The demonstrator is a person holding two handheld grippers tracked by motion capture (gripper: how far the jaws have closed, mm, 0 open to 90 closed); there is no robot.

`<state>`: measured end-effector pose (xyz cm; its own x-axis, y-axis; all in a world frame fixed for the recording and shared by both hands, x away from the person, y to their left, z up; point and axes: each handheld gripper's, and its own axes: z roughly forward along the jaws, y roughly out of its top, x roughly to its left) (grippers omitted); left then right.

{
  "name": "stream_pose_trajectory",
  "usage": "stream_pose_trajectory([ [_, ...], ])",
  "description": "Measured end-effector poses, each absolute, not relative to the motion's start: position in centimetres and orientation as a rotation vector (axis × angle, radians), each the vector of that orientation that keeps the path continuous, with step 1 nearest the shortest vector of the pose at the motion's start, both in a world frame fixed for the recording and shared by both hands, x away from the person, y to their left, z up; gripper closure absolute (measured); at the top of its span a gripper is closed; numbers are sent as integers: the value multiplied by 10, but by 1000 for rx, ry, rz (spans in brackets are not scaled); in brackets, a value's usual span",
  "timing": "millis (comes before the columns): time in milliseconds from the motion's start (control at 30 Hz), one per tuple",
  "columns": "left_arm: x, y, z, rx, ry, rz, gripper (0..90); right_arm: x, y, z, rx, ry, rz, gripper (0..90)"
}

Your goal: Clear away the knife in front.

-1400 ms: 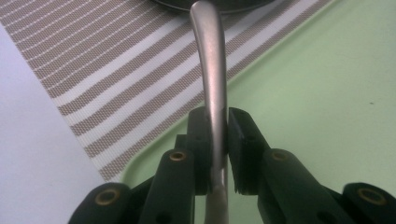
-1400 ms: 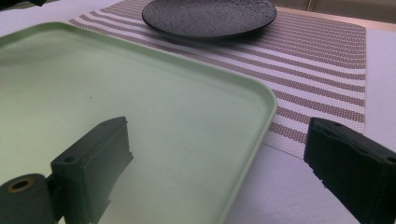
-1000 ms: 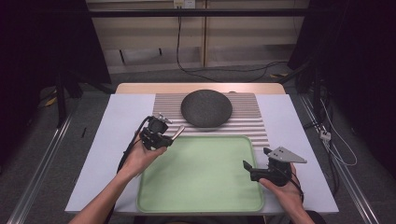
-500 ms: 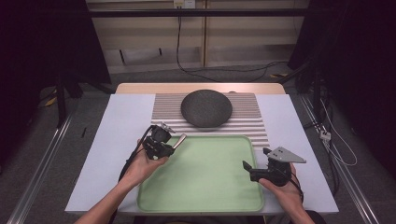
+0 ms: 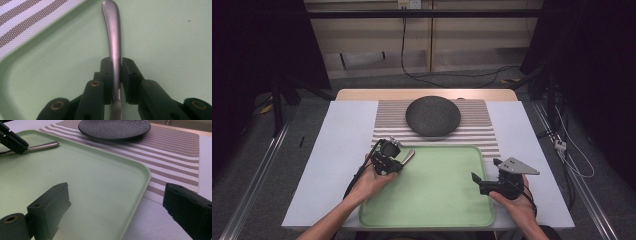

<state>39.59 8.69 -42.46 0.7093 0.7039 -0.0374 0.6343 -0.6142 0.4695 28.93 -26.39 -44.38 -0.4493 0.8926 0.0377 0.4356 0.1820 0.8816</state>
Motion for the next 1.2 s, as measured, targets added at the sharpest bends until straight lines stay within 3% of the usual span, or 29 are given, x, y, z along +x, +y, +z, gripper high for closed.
stream_pose_trajectory([
  [500, 396, 91, -426, 2446, 1043, 181, 795, 290, -264, -444, 1245, 1969, 1207, 69],
  [733, 397, 95, -427, 2442, 1033, 178, 738, 289, -264, -444, 1242, 1971, 1208, 69],
  [1000, 397, 104, -428, 2383, 1036, 286, 442, 288, -265, -444, 1245, 1968, 1205, 69],
  [1067, 398, 107, -425, 2335, 1020, 270, 339, 288, -265, -444, 1246, 1969, 1208, 69],
  [1200, 399, 107, -420, 2278, 987, 289, 219, 289, -265, -444, 1248, 1968, 1213, 69],
])
